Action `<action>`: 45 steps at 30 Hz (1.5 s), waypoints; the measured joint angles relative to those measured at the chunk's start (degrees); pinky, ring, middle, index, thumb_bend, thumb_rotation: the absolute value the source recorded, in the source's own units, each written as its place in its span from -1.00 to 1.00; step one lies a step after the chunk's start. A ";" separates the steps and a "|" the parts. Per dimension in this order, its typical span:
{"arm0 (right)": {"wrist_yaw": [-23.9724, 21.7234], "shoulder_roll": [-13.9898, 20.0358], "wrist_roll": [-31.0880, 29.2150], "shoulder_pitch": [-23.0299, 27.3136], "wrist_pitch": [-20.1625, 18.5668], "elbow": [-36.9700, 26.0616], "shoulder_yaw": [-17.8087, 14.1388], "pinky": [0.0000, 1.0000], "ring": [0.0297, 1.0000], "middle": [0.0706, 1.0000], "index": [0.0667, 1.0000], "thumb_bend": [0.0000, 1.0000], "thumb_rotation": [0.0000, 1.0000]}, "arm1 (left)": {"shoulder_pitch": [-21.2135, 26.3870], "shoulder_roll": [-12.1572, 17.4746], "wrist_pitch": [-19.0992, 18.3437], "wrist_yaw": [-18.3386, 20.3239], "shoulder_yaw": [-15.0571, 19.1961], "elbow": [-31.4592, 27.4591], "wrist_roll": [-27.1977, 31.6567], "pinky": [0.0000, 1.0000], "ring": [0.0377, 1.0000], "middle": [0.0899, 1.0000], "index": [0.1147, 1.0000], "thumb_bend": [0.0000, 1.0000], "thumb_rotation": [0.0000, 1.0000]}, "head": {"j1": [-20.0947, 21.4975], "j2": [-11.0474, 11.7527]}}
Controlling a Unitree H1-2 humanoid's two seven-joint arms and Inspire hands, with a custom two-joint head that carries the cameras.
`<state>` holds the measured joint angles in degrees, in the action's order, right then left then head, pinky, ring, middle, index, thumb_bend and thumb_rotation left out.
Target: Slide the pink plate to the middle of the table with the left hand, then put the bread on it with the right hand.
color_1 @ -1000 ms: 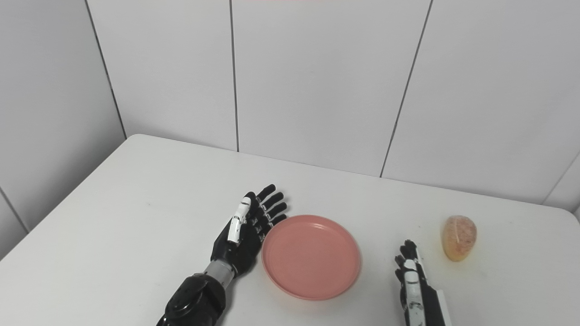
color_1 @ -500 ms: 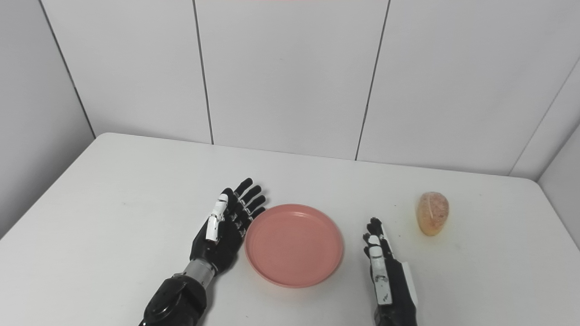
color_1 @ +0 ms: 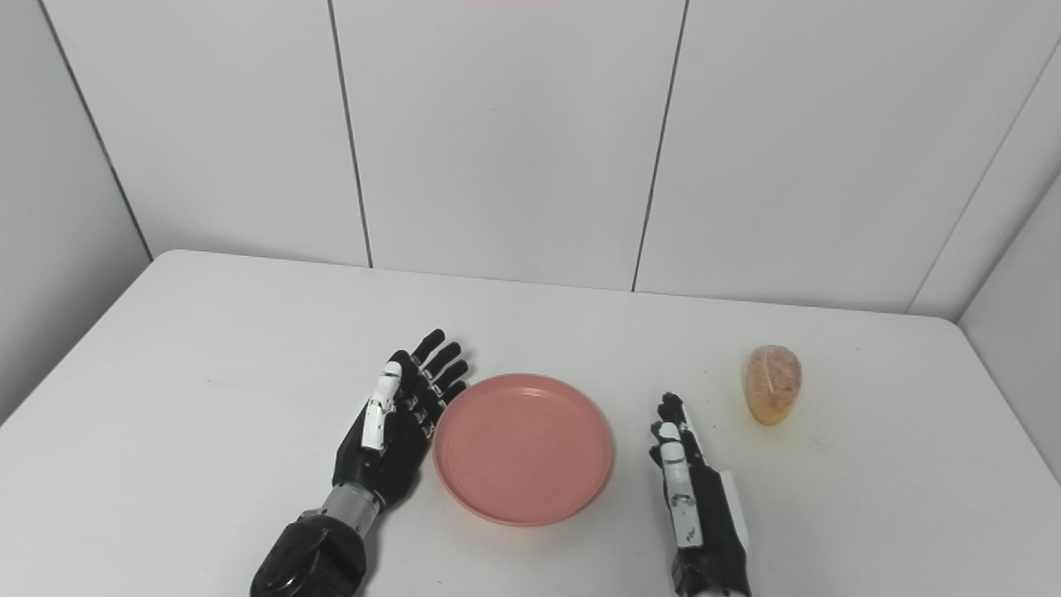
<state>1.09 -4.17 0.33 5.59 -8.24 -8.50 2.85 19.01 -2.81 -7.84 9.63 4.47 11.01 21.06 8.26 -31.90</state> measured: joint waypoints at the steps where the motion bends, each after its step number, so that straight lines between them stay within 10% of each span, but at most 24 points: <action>1: 0.13 0.01 0.36 0.07 0.00 0.00 -0.01 0.92 0.90 0.92 0.90 -0.28 1.00 | -0.04 -0.03 0.09 0.00 0.03 0.00 0.00 0.89 0.85 0.84 0.79 -0.25 1.00 | 0.00 0.00; 32: 1.00 7.19 25.05 10.09 -4.82 -8.76 1.43 0.56 0.68 0.71 0.70 -0.07 1.00 | -0.80 0.15 1.11 0.59 0.90 0.05 0.29 0.90 0.85 0.84 0.81 -0.31 1.00 | 12.91 4.30; 45: 0.63 8.62 37.50 14.63 -11.48 -8.77 2.05 0.52 0.72 0.79 0.81 0.38 0.28 | 0.39 1.72 2.78 3.48 3.07 3.60 2.80 0.99 0.90 0.90 0.88 -0.37 1.00 | 18.20 6.77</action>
<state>1.72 4.46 37.83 20.21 -19.72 -17.26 4.90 19.39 -1.10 -5.06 13.11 7.54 14.61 23.86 26.45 -25.14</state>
